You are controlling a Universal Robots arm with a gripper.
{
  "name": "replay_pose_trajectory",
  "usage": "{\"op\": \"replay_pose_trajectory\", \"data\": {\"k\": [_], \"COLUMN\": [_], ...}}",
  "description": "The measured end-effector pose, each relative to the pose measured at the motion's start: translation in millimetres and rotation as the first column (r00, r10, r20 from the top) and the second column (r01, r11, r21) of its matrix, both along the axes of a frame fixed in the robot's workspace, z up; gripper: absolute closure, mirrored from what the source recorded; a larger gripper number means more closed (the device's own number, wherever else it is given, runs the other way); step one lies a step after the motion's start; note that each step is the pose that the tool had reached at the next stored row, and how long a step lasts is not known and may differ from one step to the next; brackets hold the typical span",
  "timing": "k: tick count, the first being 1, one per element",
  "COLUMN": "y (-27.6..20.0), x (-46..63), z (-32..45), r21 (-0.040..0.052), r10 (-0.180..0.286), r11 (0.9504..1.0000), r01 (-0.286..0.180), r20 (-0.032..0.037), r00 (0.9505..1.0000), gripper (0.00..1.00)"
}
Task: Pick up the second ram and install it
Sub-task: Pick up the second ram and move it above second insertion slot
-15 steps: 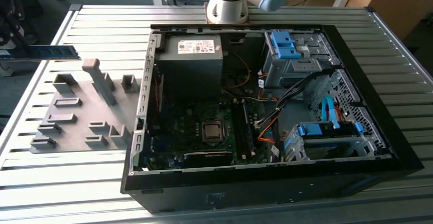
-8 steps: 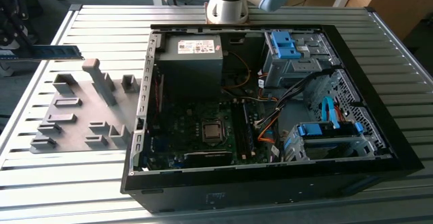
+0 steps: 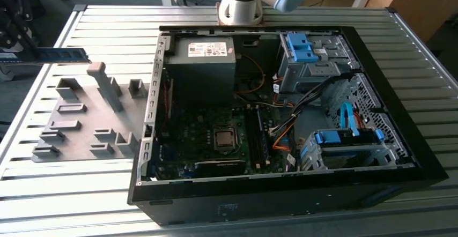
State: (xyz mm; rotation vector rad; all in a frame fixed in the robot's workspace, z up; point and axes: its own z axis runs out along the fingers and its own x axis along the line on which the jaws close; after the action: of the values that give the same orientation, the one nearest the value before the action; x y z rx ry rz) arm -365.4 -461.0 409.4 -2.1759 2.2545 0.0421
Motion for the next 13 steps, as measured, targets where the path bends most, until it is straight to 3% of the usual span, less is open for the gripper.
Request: {"op": "replay_pose_trajectory", "data": {"k": [13], "y": [0.0], "x": [4.3], "z": [0.1], "r21": [-0.0001], "r10": [0.000], "r11": [1.0000], "r01": [0.000], "r20": [-0.0001], "r00": [1.0000], "gripper": [0.86]}}
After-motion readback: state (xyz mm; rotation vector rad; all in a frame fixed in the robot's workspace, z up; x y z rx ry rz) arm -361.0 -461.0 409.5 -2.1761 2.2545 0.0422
